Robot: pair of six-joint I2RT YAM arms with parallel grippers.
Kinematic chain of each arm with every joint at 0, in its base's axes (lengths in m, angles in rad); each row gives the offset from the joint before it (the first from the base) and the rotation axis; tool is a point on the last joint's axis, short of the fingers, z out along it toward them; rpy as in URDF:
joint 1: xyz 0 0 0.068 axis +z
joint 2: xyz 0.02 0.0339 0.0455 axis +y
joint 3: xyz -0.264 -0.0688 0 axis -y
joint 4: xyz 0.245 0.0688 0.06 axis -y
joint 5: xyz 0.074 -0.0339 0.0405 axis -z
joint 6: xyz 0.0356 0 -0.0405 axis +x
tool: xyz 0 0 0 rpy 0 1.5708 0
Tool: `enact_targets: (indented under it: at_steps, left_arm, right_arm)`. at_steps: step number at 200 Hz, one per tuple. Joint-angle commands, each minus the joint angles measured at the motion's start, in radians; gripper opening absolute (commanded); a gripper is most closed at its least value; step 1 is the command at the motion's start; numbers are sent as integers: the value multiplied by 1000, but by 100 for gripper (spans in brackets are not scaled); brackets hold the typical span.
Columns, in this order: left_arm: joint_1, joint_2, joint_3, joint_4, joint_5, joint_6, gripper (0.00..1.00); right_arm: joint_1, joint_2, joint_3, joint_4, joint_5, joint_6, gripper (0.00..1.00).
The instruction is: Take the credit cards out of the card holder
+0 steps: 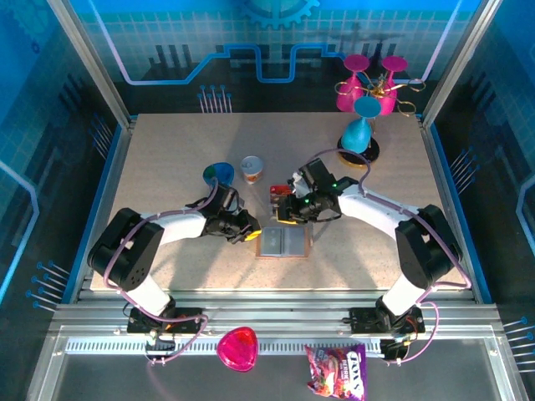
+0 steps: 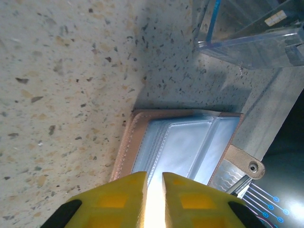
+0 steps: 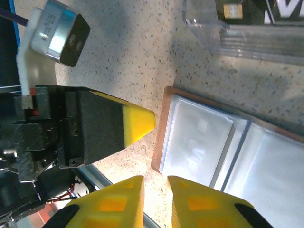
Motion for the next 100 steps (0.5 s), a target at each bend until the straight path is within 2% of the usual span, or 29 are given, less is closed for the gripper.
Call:
enact_targets:
  at_steps: [1,100]
  left_arm:
    - [-14,8,14,6,29,-17,14]
    - [-38,-4,-35,-12,-4,-25,11]
  right_arm:
    - [12,-11,-31,55,-47,37,20]
    - [30,68,-65,105,-88,60,21]
